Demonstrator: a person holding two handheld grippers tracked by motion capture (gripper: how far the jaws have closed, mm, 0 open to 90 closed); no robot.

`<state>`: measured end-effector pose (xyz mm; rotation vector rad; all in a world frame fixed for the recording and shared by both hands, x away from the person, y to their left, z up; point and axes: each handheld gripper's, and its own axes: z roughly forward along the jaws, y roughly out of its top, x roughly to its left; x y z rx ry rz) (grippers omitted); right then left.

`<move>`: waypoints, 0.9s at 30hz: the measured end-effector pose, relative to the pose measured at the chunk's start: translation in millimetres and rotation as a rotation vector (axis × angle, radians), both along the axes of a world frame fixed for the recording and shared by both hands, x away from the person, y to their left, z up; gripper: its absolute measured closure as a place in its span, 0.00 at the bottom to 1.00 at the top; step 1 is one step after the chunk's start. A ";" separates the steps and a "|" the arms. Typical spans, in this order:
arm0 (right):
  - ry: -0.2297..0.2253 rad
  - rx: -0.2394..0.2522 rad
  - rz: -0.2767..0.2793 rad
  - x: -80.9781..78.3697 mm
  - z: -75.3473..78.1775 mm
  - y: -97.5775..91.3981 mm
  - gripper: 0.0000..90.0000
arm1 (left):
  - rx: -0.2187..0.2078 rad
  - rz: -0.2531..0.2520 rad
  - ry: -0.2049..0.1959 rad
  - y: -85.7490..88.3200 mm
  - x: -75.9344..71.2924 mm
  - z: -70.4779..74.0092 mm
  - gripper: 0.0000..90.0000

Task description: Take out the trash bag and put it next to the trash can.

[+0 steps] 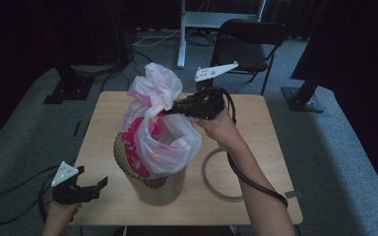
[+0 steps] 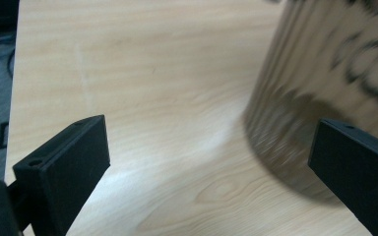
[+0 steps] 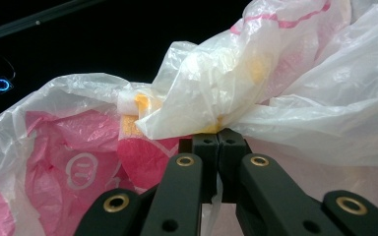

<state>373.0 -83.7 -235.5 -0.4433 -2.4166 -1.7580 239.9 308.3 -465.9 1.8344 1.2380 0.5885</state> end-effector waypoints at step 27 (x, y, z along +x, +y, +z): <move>-0.088 0.161 -0.090 -0.6 74.0 -37.3 1.00 | 0.115 -0.035 0.210 -3.0 16.6 -68.5 0.02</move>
